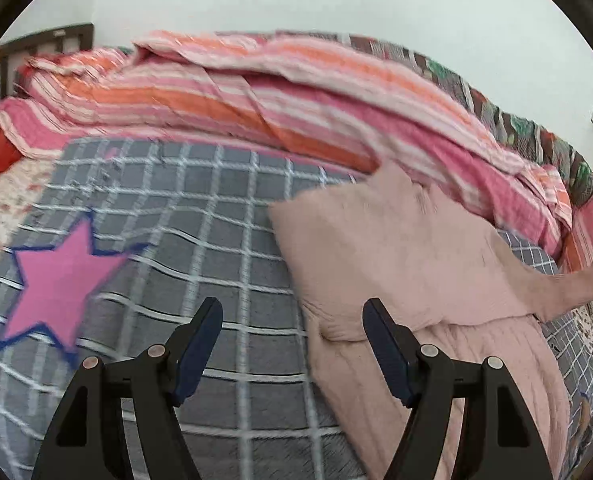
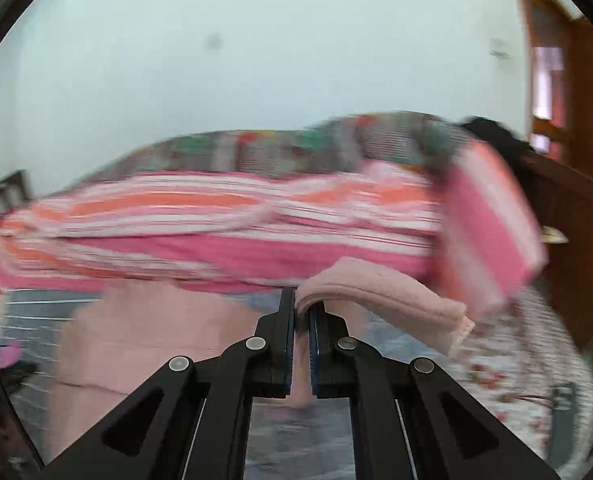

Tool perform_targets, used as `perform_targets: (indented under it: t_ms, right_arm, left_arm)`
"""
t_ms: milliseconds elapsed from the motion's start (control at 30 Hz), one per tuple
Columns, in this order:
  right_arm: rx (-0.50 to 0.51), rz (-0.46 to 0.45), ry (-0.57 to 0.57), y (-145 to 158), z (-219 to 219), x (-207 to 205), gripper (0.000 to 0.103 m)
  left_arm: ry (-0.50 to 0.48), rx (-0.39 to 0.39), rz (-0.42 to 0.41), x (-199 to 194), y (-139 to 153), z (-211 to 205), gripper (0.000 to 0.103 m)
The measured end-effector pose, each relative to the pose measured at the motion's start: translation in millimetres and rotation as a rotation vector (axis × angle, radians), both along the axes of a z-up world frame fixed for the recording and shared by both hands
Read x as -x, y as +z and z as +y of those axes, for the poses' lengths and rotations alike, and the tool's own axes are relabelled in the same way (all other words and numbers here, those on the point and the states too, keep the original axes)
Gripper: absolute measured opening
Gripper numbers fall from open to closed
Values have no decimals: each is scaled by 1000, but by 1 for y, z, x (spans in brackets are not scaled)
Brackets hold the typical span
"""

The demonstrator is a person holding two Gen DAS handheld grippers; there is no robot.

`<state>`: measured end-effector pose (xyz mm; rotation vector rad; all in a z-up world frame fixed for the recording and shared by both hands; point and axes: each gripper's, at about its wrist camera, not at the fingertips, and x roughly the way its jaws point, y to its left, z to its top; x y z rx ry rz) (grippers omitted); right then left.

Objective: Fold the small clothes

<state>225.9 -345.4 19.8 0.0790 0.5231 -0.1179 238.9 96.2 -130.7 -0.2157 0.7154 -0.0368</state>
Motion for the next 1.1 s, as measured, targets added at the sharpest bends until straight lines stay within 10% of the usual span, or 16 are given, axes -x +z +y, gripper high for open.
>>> perform_targets:
  t_ms: [167, 533, 633, 733, 1100]
  right_arm:
    - [-99, 34, 204, -8, 103, -38, 6]
    - [-183, 239, 373, -125, 232, -100, 7]
    - [-190, 260, 395, -138, 241, -106, 12]
    - [-206, 277, 434, -143, 244, -110, 68]
    - [-143, 185, 387, -109, 138, -56, 75]
  left_arm:
    - [29, -5, -33, 26, 18, 27, 71]
    - [48, -39, -13, 66, 9, 72, 71]
    - [23, -40, -13, 64, 8, 66, 71]
    - [-10, -16, -13, 56, 8, 54, 71]
    - [-206, 110, 68, 7, -5, -22, 71]
